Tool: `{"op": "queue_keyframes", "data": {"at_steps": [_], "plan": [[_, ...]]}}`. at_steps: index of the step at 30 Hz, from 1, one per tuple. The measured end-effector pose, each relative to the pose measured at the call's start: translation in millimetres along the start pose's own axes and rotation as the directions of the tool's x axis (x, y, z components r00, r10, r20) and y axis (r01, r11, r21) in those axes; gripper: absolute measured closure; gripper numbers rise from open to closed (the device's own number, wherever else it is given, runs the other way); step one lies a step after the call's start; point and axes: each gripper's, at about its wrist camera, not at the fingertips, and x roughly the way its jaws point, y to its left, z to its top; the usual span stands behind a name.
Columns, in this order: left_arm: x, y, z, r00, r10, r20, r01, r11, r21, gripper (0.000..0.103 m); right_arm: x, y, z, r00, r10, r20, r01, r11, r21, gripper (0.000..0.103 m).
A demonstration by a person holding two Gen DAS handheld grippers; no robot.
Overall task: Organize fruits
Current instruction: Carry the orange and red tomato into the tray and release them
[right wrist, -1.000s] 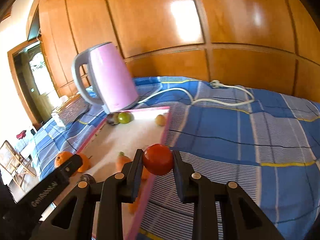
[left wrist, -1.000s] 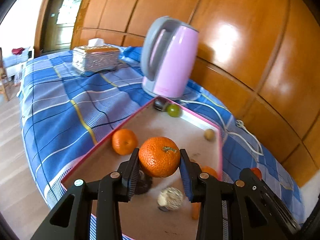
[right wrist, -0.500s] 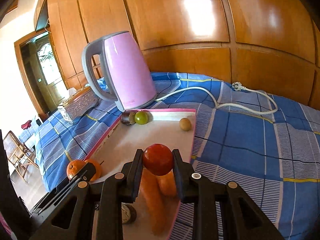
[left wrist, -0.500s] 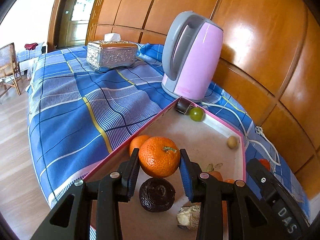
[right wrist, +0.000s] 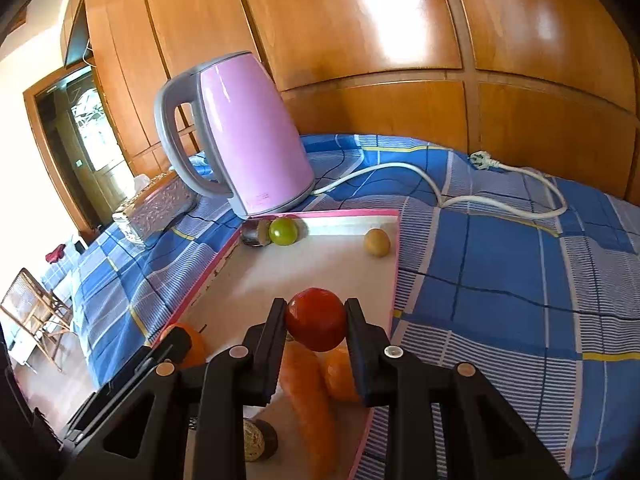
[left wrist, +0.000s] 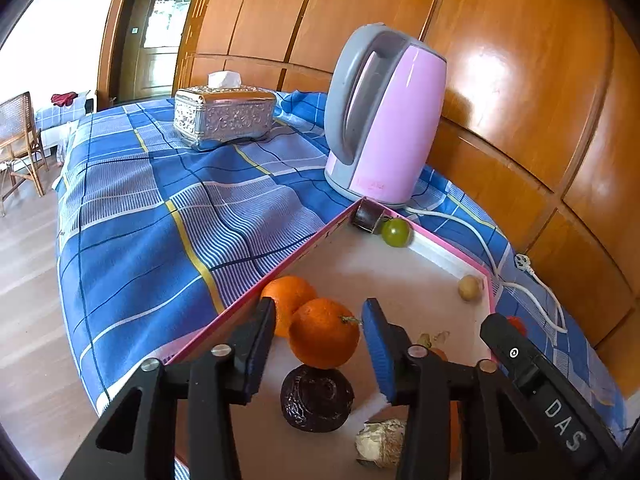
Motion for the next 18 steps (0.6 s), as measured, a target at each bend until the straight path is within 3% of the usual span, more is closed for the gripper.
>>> {"op": "queue_keyframes", "data": {"at_steps": [1,3,11,15,18], "plan": [[0,1,0,1.000,0.001,-0.001,-0.001,1.000,-0.002,0.046,1,0,0,1.000,0.010,-0.002,-0.010,1.000,0.002,0.073],[1,3,1,1.000,0.009,-0.003,-0.009,1.000,-0.015,0.043,1,2,1,1.000,0.017,0.001,-0.017,1.000,0.001,0.072],[6,1,-1,1.000,0.013,-0.021,-0.012,1.000,0.002,0.043,3,-1,0,1.000,0.007,-0.008,-0.007,1.000,0.014,0.072],[10,2,-2,0.999,0.024,-0.044,-0.024,1.000,-0.005,0.027,1,-6,-3,1.000,-0.008,-0.006,0.009,0.999,0.033,0.072],[9,1,-2,0.999,0.018,-0.035,-0.018,1.000,0.003,0.026,-2,-9,-5,1.000,-0.011,-0.009,0.011,0.999,0.045,0.072]]}}
